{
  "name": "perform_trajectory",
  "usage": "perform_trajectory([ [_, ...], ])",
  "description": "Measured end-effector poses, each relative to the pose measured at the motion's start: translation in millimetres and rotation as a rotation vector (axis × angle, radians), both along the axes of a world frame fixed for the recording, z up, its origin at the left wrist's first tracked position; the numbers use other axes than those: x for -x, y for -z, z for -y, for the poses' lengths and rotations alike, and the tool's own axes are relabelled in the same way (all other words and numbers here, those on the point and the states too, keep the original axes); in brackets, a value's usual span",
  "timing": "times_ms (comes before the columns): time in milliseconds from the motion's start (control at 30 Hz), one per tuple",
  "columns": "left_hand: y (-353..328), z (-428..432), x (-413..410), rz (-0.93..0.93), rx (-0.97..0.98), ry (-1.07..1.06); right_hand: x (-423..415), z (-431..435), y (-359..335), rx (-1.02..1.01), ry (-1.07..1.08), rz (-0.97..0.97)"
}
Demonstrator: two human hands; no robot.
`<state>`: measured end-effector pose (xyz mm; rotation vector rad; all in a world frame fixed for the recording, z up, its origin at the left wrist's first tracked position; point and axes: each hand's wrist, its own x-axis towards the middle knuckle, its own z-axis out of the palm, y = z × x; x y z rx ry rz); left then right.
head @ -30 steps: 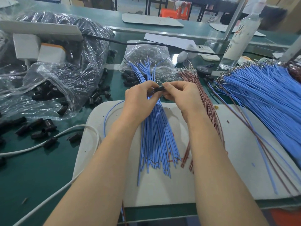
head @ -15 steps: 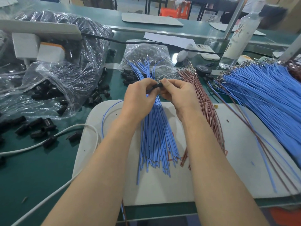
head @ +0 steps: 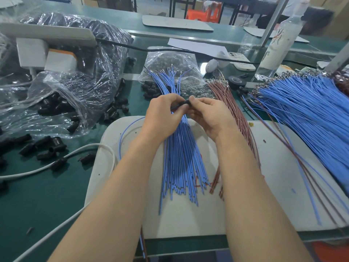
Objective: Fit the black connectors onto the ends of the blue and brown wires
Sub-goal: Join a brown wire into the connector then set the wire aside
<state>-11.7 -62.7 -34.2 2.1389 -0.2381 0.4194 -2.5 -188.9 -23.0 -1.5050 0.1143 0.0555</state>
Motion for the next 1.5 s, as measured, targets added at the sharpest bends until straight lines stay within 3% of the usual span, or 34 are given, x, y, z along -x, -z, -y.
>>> perform_trajectory([
  [133, -2, 1, 0, -0.029, -0.022, -0.004, -1, -5, -1, -0.179, 0.039, -0.094],
  [167, -1, 2, 0, -0.039, -0.035, -0.014, -1, -6, 2, -0.08, 0.061, -0.044],
  [267, 0, 1, 0, -0.049, -0.048, -0.054, 0, -14, 7, 0.515, 0.158, 0.248],
  [300, -1, 0, 0, -0.043, -0.036, -0.062, 0, -15, 7, 0.603, 0.187, 0.315],
  [367, -3, -1, 1, -0.029, -0.018, -0.046, -2, -13, 4, 0.523, 0.207, 0.32],
  [500, -10, 3, 4, -0.039, 0.033, 0.038, -2, -13, 3, 0.126, 0.167, 0.156],
  [633, -6, -3, 5, -0.066, -0.037, 0.006, -4, 0, -1, 0.356, 0.345, 0.224],
  [733, -5, -3, 6, -0.075, 0.008, -0.053, -4, 18, -5, 0.252, 0.493, 0.21],
  [833, -9, 0, 5, -0.044, 0.103, -0.094, -1, 2, -3, 0.201, 0.363, 0.232],
  [1033, -6, -3, 3, 0.072, 0.07, -0.127, 2, -4, -8, 0.039, 0.206, 0.241],
  [1500, -3, -5, 1, 0.096, 0.305, -0.071, 14, -14, -18, 0.411, 0.095, 0.536],
])
